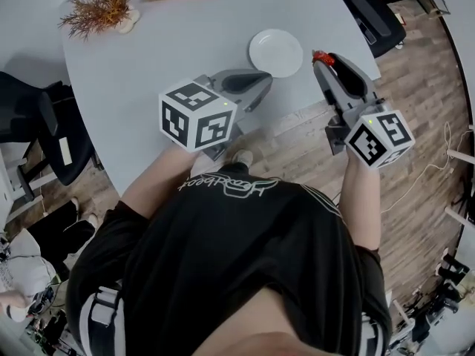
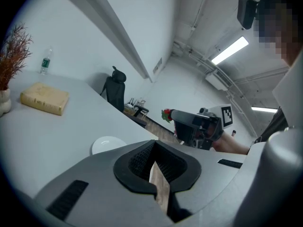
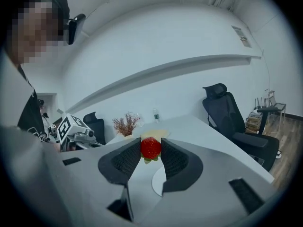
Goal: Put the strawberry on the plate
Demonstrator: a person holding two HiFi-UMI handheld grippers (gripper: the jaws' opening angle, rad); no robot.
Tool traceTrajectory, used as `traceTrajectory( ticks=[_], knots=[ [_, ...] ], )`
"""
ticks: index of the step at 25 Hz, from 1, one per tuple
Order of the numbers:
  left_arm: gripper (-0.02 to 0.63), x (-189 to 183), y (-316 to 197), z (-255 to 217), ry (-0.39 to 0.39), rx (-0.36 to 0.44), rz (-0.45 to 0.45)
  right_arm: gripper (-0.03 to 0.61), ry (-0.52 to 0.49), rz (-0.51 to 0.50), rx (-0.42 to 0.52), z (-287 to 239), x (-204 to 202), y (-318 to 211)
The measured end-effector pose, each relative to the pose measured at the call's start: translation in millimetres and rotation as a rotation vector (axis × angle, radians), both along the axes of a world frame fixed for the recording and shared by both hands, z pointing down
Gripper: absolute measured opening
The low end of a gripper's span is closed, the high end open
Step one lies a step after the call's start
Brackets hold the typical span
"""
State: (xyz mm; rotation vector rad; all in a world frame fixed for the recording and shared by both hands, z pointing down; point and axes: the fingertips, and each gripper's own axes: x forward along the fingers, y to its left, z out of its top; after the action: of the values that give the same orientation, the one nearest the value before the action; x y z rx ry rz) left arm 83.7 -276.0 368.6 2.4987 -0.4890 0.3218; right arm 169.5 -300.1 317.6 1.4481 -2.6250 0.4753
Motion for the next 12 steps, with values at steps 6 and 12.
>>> traceTrajectory(
  ticks=[6,12],
  knots=[
    [0.008,-3.4,-5.7,14.8,-0.021,-0.009,0.001,0.124,0.03,-0.024,-0.004,13.2,-10.5,-31.9],
    [0.008,-6.3,-5.7,25.9,-0.032,-0.03,-0.015,0.124,0.046,-0.044,-0.012,31.5,-19.2,-53.4]
  ],
)
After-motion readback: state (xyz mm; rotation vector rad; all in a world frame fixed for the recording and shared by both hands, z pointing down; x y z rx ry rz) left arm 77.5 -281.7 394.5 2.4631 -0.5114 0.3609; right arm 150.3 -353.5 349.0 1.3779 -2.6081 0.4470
